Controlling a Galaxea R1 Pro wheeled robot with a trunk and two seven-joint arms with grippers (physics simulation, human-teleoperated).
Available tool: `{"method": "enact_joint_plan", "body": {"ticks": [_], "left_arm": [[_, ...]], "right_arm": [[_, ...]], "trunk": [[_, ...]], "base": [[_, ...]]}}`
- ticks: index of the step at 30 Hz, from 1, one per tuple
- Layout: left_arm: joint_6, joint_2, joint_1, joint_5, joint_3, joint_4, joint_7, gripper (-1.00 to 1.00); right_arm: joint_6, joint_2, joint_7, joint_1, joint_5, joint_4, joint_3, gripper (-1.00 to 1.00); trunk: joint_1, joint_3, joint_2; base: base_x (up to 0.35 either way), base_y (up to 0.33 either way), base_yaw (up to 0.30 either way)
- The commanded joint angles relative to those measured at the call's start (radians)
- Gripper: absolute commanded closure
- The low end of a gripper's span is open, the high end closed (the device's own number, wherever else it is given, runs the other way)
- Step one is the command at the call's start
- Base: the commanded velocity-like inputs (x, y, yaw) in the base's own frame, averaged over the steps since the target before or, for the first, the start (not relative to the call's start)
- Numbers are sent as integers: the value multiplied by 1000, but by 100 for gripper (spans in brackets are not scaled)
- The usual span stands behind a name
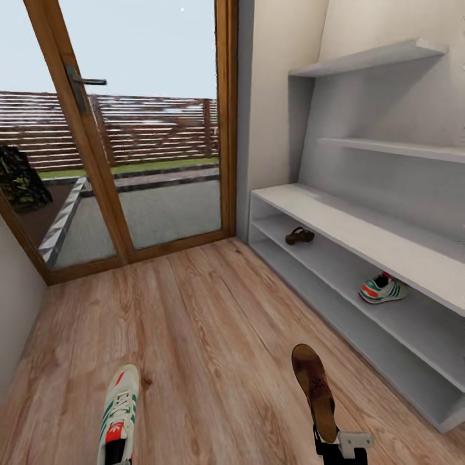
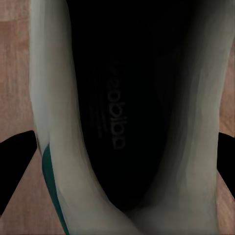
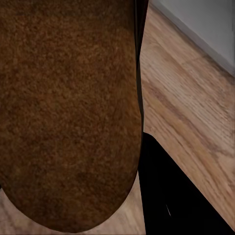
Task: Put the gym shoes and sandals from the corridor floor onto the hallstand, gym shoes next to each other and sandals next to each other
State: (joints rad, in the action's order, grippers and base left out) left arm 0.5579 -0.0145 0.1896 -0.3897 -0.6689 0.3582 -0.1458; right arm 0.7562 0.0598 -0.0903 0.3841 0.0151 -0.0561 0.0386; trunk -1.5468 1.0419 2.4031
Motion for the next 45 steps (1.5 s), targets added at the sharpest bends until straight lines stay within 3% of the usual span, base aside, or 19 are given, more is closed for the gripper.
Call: {"method": "enact_joint_plan", "body": {"ticks": [1,30,45], "left_arm": [[2,-1,1,-2,-9,1,-8,100],[2,-1,1,-2,-9,1,-8,100],[2,-1,1,-1,-9,1,-8,100]], "right_arm": [[2,0,-5,1,-1,1,4,100],[2,0,-6,1,-1,1,4,100],[2,0,-6,1,-1,1,4,100]], "trunk": [[0,1,0],[0,1,0],[0,1,0]], "base": [[280,214,-263],[273,227,-263],[38,57,-263]]}}
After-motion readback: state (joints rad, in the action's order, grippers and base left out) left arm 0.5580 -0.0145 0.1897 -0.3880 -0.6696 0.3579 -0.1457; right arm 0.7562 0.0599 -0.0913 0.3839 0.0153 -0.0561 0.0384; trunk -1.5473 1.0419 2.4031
